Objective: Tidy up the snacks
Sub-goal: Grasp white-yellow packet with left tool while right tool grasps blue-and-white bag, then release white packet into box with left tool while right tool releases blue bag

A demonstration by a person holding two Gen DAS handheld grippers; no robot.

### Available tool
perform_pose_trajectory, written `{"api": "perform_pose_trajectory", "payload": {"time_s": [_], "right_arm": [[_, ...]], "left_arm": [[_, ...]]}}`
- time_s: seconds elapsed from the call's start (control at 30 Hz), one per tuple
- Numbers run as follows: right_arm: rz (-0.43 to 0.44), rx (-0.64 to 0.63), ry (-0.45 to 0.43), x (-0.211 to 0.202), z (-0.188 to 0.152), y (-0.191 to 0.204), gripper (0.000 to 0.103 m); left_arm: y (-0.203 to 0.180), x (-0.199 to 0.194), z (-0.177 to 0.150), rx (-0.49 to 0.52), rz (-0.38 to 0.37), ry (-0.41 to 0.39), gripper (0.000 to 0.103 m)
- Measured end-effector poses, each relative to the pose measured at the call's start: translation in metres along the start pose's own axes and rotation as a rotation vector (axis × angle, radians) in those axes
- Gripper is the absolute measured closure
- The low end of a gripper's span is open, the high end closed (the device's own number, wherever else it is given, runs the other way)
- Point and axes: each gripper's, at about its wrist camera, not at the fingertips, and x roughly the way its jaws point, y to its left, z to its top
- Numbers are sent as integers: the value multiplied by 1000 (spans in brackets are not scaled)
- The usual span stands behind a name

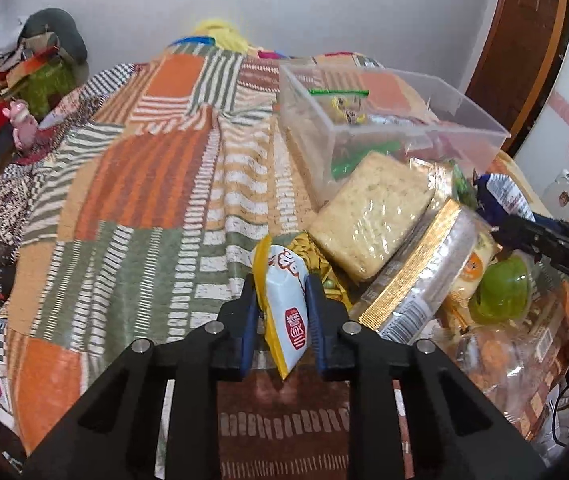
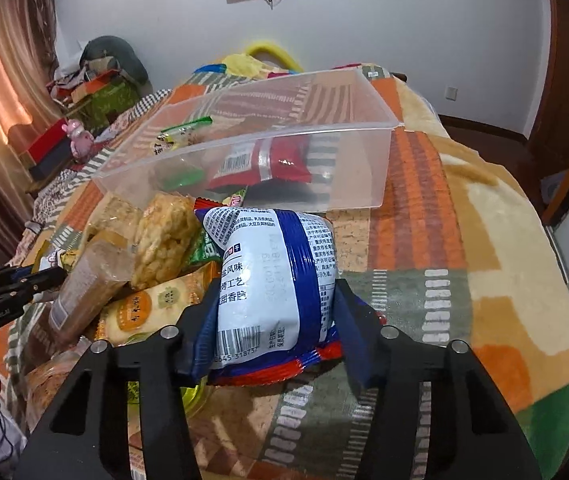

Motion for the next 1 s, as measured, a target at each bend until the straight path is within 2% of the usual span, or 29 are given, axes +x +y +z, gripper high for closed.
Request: {"api": "perform_pose_trajectory", "payload": {"time_s": [0.27, 0.5, 0.63, 0.73, 1.0], "right_arm": [[8, 2, -82, -29, 10, 1, 58], [-3, -4, -177, -53, 32, 2, 58], [-12, 0, -222, -60, 46, 0, 58], [-19, 2, -247, -62, 58, 0, 58], [-41, -4, -276, -54, 81, -1, 58]], "left_arm": [[1, -40, 17, -6, 33, -94, 81], [-14, -63, 48, 19, 6, -180, 81], [-25, -67, 67, 22, -25, -214, 81], [-35, -67, 82, 41, -21, -236, 81], [-60, -51, 113, 82, -53, -243, 81]]}}
